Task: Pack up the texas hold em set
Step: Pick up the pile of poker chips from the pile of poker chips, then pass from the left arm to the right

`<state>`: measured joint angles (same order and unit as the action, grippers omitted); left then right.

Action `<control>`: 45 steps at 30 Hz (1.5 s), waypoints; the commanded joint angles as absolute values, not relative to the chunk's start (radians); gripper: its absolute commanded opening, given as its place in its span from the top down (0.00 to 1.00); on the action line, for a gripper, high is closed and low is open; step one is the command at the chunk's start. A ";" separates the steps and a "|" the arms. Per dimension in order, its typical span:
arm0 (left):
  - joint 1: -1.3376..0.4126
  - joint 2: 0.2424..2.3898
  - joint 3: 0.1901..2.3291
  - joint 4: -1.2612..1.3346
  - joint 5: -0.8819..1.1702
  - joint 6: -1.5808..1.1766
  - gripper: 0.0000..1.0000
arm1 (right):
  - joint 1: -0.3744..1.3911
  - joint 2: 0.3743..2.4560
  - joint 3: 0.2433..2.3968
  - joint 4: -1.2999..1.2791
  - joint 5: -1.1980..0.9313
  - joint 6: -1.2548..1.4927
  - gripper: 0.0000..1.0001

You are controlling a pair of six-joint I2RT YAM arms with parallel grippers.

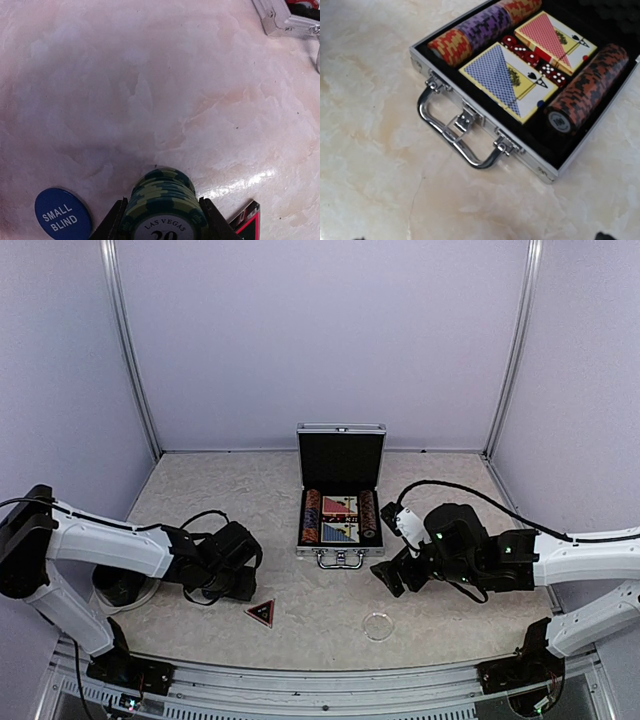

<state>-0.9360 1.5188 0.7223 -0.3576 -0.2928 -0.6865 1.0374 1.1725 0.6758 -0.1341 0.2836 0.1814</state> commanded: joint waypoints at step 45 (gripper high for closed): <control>-1.130 1.371 0.891 -0.274 -0.006 -0.325 1.00 | 0.888 1.825 0.822 0.858 -0.671 1.178 0.01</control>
<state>-1.1114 1.3998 0.8589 -0.3050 -0.0147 -0.3481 0.8787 1.7920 0.7761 0.7349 -0.6106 1.0977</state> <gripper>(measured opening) 0.397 0.992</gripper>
